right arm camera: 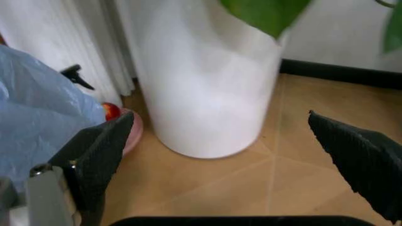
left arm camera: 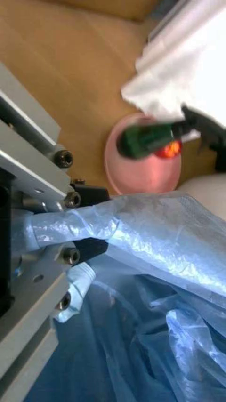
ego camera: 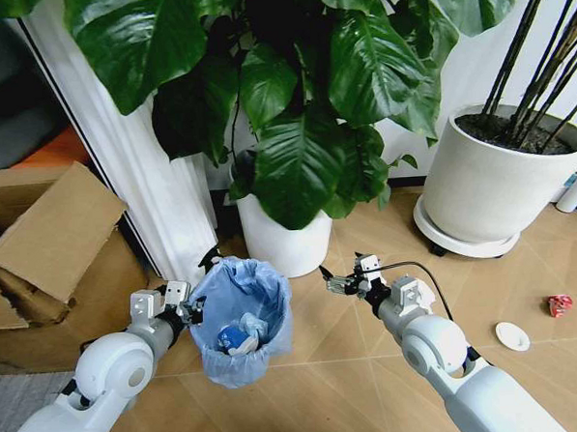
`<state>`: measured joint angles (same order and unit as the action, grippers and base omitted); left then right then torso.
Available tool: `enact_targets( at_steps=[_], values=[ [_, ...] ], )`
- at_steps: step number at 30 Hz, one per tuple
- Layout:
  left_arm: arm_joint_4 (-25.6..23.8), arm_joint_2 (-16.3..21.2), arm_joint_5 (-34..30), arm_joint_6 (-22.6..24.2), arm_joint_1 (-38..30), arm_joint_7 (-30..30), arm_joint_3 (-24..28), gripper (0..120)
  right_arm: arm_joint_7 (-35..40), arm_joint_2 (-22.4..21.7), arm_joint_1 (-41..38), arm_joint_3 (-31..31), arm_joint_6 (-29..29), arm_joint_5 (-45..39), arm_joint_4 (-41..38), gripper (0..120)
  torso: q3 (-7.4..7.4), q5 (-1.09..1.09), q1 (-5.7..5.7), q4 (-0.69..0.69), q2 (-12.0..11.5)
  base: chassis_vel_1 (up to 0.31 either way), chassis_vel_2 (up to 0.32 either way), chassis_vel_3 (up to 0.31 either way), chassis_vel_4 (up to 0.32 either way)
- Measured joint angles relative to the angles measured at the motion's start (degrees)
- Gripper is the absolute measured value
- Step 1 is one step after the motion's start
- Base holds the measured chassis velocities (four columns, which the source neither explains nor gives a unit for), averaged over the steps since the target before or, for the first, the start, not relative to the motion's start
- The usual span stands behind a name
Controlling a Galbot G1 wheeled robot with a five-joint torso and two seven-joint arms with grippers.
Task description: Pick up the trash bin and place the garbage on the floor into it.
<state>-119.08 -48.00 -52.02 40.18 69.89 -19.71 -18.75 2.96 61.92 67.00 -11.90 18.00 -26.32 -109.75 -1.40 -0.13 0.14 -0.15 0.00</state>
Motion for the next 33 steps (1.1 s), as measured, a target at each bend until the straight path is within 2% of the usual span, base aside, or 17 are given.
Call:
enact_targets(
  at_steps=[8,12,15,25,33],
  values=[
    [-0.4,0.1,0.1,-0.2,0.4,0.2,0.1,0,0.1,0.8,0.3,-0.1,-0.2,0.3,0.1,100,0.0,0.06,0.01,0.01,0.0,-0.23,-0.217,0.234,0.231],
    [-0.4,0.2,0.1,-0.2,0.4,0.3,0.0,0,0.2,0.9,0.3,-0.2,-0.2,0.3,0.2,100,0.0,-0.02,0.01,0.01,0.0,-0.268,-0.289,0.275,0.273],
    [-0.5,0.2,0.1,-0.3,0.4,0.5,0.0,0,0.3,0.9,0.3,-0.4,-0.5,0.3,0.3,100,0.01,0.04,0.0,0.0,0.0,-0.281,-0.27,0.267,0.268],
    [-0.2,0.0,0.4,-0.4,0.4,1.1,0.0,0,0.6,1.4,0.7,-0.7,-0.6,0.2,0.5,100,0.0,0.01,0.0,-0.01,0.0,-0.233,-0.228,0.236,0.238],
    [0.6,-0.5,0.8,-0.6,0.2,1.7,0.0,0,1.7,2.7,0.7,-1.0,-0.7,-0.5,1.0,100,0.0,0.02,0.0,-0.01,0.0,-0.098,-0.091,0.082,0.095]
  ],
)
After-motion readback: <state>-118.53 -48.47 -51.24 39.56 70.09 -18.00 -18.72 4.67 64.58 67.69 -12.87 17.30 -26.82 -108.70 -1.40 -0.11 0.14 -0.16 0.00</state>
